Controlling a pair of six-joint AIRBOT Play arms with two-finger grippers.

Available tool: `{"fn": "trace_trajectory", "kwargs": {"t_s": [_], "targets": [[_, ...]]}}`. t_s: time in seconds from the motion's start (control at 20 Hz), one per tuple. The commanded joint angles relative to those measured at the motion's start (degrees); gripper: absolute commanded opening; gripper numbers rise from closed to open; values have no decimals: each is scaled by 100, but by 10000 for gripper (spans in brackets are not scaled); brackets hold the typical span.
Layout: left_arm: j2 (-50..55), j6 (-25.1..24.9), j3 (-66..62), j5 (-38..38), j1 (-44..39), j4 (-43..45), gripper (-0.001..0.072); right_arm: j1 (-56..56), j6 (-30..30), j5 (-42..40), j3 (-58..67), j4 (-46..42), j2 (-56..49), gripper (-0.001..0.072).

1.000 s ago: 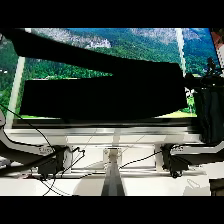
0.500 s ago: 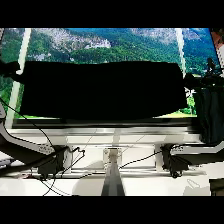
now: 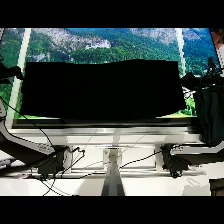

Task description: Fold the clothes and pants, and hang the long-sleeved shirts on hangers.

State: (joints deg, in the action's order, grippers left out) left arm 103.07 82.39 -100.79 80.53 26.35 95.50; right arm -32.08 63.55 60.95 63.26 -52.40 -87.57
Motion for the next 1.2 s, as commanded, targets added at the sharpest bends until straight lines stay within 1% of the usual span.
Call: {"fn": "trace_trajectory", "kwargs": {"t_s": [0.0,0.05,0.1,0.15,0.2,0.25,0.3,0.35,0.4,0.45,0.5,0.55,0.6,0.65,0.75,0.85,0.9,0.95,1.05,1.1,1.15], "targets": [[-299,81,-7,-20,2,0,639,-4,4,389,208,-42,2,425],[-459,81,-7,-20,0,-26,553,-9,11,634,341,-46,7,424],[-662,76,-7,-46,0,-120,486,-9,52,876,468,-81,17,423],[-872,76,-7,-101,0,-254,390,-9,55,1049,581,-232,66,413],[-1123,68,-4,-186,0,-474,207,-9,157,1187,636,-501,155,412],[-1373,-39,-4,-282,0,-791,4,-9,387,1287,649,-951,295,413],[-1639,-201,-4,-343,0,-1231,6,-9,634,1495,647,-1423,444,411],[-1880,-442,-4,-380,0,-1687,6,-9,752,1762,643,-1823,592,411],[-2114,-562,-4,-387,0,-2076,6,-9,780,2059,640,-2190,758,411],[-2317,-616,-4,-378,-4,-2273,5,-24,782,2273,640,-2476,909,410],[-2524,-614,2,-332,-39,-2306,5,-94,824,2409,601,-2588,1091,409],[-2721,-619,4,-225,-90,-2299,5,-221,894,2441,472,-2562,1298,374],[-2907,-647,24,-136,-131,-2310,5,-382,874,2457,234,-2564,1567,313],[-3117,-745,129,-144,-166,-2315,5,-564,835,2446,-74,-2540,1843,313],[-3580,-975,612,-177,-184,-2306,4,-979,813,2297,-966,-2175,2479,313],[-4037,-981,1386,-210,-177,-2293,5,-1250,304,2065,-1958,-1217,3110,313],[-4227,-986,1755,-293,-177,-2258,5,-1294,153,1893,-2393,-778,3377,314],[-4380,-984,2092,-380,-160,-2142,6,-1292,136,1751,-2712,-542,3567,318],[-4551,-979,2629,-483,-116,-1910,6,-1292,153,1528,-3147,-302,3733,376],[-4597,-955,2887,-660,-83,-1840,5,-1294,236,1390,-3274,-306,3733,395],[-4621,-859,3154,-918,-48,-1867,5,-1292,437,1244,-3368,-315,3733,395]]}}
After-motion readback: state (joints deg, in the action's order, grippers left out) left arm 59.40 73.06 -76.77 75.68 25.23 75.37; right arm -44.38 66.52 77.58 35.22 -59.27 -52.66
